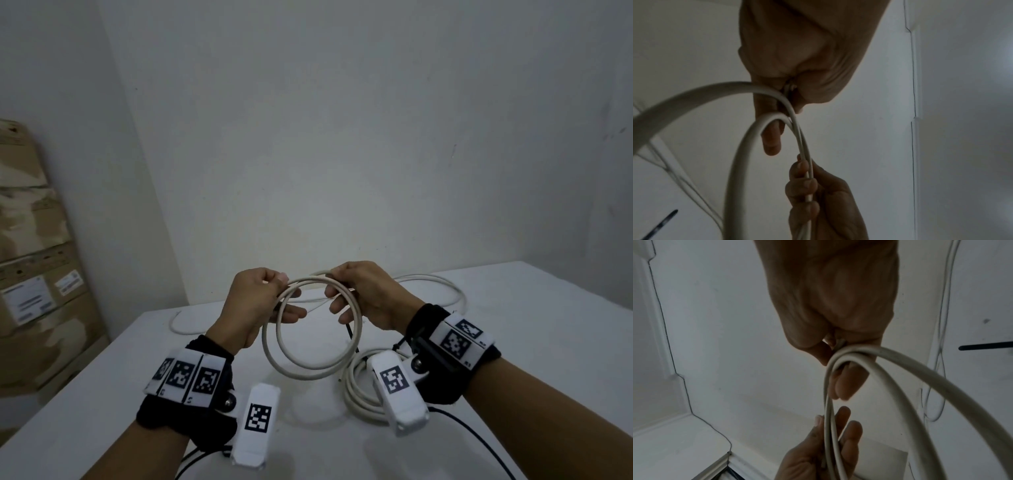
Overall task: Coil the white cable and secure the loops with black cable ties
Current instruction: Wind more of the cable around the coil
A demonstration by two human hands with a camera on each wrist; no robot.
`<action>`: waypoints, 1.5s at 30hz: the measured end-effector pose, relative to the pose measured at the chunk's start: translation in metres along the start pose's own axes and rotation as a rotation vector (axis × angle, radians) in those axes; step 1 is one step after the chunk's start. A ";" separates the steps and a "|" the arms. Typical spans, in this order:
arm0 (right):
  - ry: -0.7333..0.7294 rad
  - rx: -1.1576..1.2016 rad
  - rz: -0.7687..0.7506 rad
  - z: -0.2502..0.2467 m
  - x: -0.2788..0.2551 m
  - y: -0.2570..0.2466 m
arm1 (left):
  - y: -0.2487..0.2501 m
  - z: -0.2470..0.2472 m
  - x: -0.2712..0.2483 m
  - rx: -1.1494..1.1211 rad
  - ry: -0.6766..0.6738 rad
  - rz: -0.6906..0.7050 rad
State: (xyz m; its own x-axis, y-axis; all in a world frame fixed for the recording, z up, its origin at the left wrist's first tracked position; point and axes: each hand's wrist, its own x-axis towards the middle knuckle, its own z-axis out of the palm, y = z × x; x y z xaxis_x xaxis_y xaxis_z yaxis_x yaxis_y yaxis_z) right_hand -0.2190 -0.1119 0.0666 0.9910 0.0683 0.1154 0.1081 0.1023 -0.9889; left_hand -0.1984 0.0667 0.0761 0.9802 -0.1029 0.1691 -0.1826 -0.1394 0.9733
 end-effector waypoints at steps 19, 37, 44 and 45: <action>0.051 -0.587 -0.059 -0.009 0.008 0.006 | -0.009 -0.007 0.012 -0.165 -0.241 -0.259; -0.061 -0.342 -0.176 -0.012 0.015 -0.009 | -0.031 0.000 -0.008 -0.667 -0.270 -0.204; -0.095 -0.322 -0.114 0.002 0.010 0.000 | -0.028 0.017 -0.006 -0.744 -0.109 -0.227; -0.092 -0.331 -0.114 0.002 0.010 0.000 | -0.028 0.019 -0.007 -0.717 -0.109 -0.219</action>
State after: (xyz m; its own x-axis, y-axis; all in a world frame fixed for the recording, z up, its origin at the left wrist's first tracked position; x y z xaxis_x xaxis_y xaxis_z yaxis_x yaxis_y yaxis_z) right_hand -0.2095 -0.1091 0.0675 0.9614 0.1657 0.2199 0.2524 -0.2113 -0.9443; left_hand -0.2015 0.0529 0.0446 0.9683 -0.2489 -0.0201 0.1469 0.5030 0.8517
